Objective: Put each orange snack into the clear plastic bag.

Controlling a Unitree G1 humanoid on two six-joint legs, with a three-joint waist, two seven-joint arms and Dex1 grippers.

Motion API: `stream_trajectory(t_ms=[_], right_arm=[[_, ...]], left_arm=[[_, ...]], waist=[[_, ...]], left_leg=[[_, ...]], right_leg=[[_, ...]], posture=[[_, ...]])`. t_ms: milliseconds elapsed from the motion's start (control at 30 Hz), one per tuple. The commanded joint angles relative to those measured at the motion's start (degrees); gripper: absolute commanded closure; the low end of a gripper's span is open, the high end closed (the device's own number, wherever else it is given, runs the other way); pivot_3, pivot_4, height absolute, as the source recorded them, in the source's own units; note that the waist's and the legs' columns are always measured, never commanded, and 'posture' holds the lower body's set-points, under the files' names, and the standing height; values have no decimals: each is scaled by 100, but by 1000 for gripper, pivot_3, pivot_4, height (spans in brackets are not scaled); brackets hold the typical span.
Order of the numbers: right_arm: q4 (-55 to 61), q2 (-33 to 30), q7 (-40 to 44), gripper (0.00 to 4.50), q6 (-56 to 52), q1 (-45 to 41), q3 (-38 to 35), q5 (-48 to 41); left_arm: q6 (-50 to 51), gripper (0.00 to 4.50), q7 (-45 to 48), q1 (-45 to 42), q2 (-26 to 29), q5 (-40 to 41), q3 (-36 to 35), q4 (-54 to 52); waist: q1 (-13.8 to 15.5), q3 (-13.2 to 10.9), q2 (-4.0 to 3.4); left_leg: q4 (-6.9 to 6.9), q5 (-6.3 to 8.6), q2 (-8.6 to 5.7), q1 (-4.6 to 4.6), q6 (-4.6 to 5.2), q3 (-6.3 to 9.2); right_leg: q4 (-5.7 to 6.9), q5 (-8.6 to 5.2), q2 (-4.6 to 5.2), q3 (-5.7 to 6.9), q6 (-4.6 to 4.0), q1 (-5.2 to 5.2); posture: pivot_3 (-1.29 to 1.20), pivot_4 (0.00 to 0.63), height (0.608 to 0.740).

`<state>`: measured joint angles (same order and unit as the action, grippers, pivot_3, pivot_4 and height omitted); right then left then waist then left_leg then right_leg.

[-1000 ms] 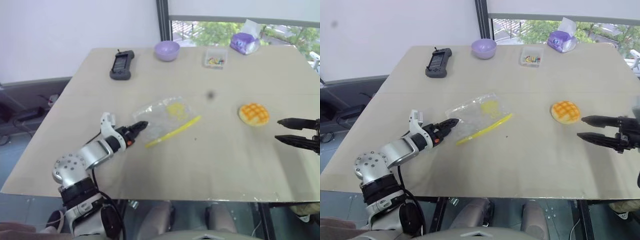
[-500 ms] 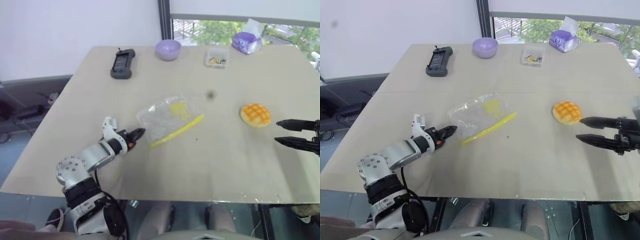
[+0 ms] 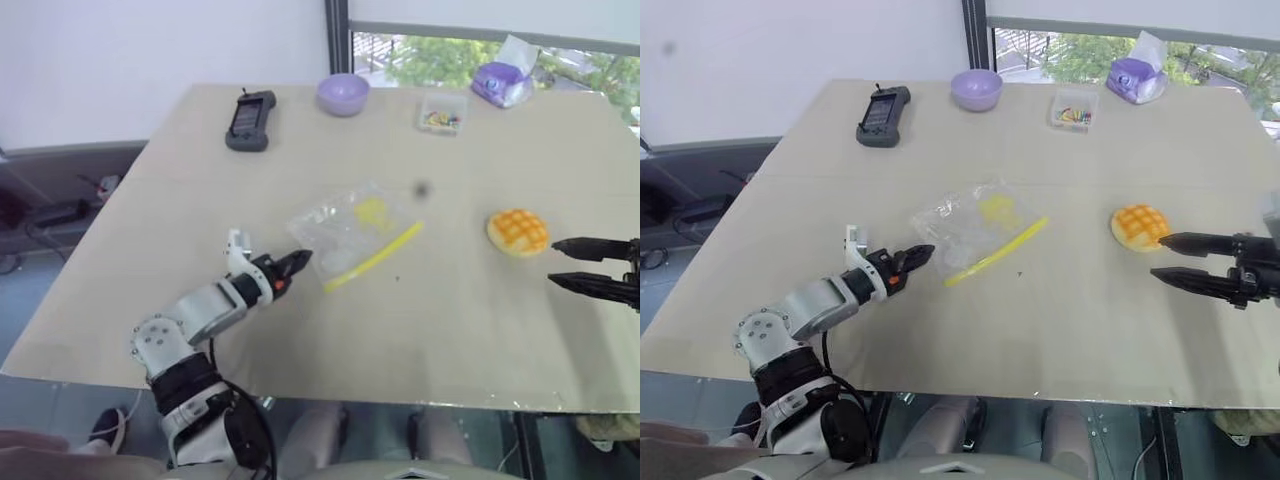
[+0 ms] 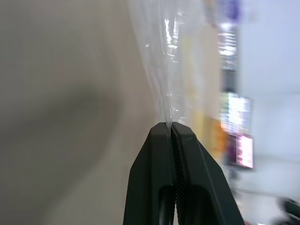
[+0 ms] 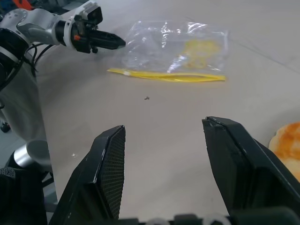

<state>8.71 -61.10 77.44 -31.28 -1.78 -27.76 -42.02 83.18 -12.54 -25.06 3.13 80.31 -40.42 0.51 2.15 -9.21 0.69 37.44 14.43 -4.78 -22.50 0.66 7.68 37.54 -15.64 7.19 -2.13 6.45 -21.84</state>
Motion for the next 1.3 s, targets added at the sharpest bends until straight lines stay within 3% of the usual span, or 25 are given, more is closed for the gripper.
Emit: stream_trajectory(t_ms=[33,267,433,567,867,1133,1233,1300], right_arm=[[360,201,-268,1648,59,-134,164,-1],[901,967,-1657,1648,642,-678,1635,1395],[219,1667,-2785,1648,1625,-1403,2780,3090],[-480,2176,-3285,1648,2231,-1863,3353,3869],[-2106,3318,-4215,1648,3012,-2878,3723,4583],[-2880,3738,-4466,1648,3277,-3417,3643,4570],[-2915,3755,-4412,2487,3412,-3397,3660,4554],[-2905,3791,-4400,3518,3491,-3392,3652,4511]], left_arm=[[-293,4389,-168,-38,114,1112,421,-287],[-1445,4389,-763,202,620,3075,1523,-529],[-1869,4389,-603,71,618,3269,1714,-539],[-1958,4389,-587,-18,568,3269,1733,-477],[-2002,4389,-564,-41,552,3269,1747,-435],[-2016,4389,-543,53,553,3269,1799,-500],[-2049,4500,-518,53,545,3269,1731,-524],[-2046,4500,-506,66,551,3269,1713,-525]], waist=[[-15,-12,20],[-120,-13,22],[-137,-13,23],[-140,-14,25],[-204,-14,24],[-294,-14,25],[-299,-14,24],[-302,-14,24]], left_leg=[[0,0,0,-6,-1,2],[-1,-2,5,-37,-3,-15],[2,-4,2,-32,-5,-24],[1,-5,0,-38,-6,-26],[0,-8,0,-36,-10,-36],[-1,-9,0,-35,-12,-34],[-1,-9,0,-35,-12,-33],[-1,-9,-1,-35,-12,-33]], right_leg=[[-1,0,-1,0,0,-7],[19,1,-2,-26,-2,-60],[29,1,-9,-34,-2,-66],[30,1,-9,-36,-3,-73],[32,2,-17,-44,-5,-78],[31,2,-18,-43,-5,-77],[31,2,-19,-43,-5,-78],[32,2,-19,-43,-5,-78]], posture=[[0,150,740],[0,150,740],[0,150,740],[0,150,740],[0,150,740],[0,150,740],[0,150,740],[0,150,740]])
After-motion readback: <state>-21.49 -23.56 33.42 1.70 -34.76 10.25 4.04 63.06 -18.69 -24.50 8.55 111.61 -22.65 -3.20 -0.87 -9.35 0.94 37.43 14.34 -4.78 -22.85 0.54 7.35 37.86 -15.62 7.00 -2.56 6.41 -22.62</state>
